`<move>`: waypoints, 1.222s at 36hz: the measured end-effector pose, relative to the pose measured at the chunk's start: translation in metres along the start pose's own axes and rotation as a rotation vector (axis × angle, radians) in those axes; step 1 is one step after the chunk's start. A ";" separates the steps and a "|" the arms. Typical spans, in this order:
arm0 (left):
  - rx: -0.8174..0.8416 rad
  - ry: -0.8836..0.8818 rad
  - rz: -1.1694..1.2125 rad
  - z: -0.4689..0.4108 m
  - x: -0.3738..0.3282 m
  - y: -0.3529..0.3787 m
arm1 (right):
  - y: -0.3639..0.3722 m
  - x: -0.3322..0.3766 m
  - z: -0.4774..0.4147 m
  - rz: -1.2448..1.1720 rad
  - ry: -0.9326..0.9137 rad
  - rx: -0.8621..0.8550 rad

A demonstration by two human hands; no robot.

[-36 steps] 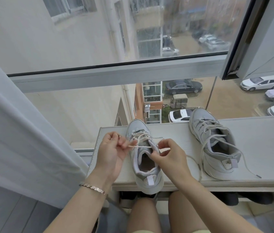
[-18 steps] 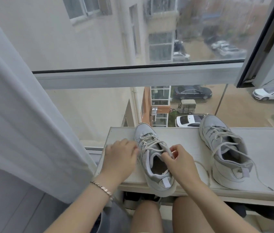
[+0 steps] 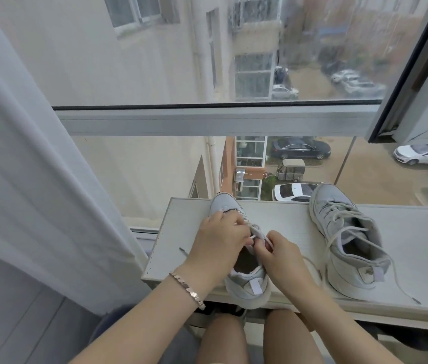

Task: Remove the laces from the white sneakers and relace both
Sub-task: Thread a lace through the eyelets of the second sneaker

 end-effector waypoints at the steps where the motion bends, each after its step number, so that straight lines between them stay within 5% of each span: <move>1: -0.044 0.021 0.065 0.004 -0.002 -0.005 | 0.000 -0.001 0.001 -0.008 0.015 -0.015; 4: -0.092 -0.097 0.197 0.016 0.006 -0.005 | 0.000 -0.004 0.003 -0.027 0.050 -0.061; 9: 0.102 -0.489 0.397 0.028 0.031 0.023 | -0.004 0.002 0.001 -0.026 0.053 0.040; 16: 0.124 -0.506 0.482 0.031 0.024 0.027 | -0.053 0.039 -0.006 -0.490 0.128 0.109; 20: -0.082 -0.556 0.469 0.018 0.025 -0.004 | -0.075 0.071 -0.010 -0.417 -0.051 0.136; 27: 0.509 -0.789 1.752 -0.006 -0.004 -0.007 | -0.055 0.115 0.007 -0.147 -0.355 0.320; 34: 0.253 -1.050 2.089 -0.003 0.051 0.002 | -0.044 0.087 0.010 -0.063 -0.257 0.389; 39: 0.097 -1.215 1.790 0.013 0.091 0.025 | -0.042 0.066 0.009 -0.058 -0.168 0.426; 42: 0.035 -1.122 1.188 0.022 0.100 0.023 | -0.042 0.065 0.007 -0.077 -0.157 0.364; 44: -0.063 -0.858 0.735 0.019 0.092 0.006 | -0.038 0.069 0.005 -0.094 -0.171 0.341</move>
Point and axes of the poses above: each hand's wrist, its own z-axis away from the middle knuckle, its own y-axis out of the palm, x = y × z, the point moved 7 cm from there along -z, towards the middle knuckle, and after that the axes turned 8 degrees about -y, right-handed, at the moved point
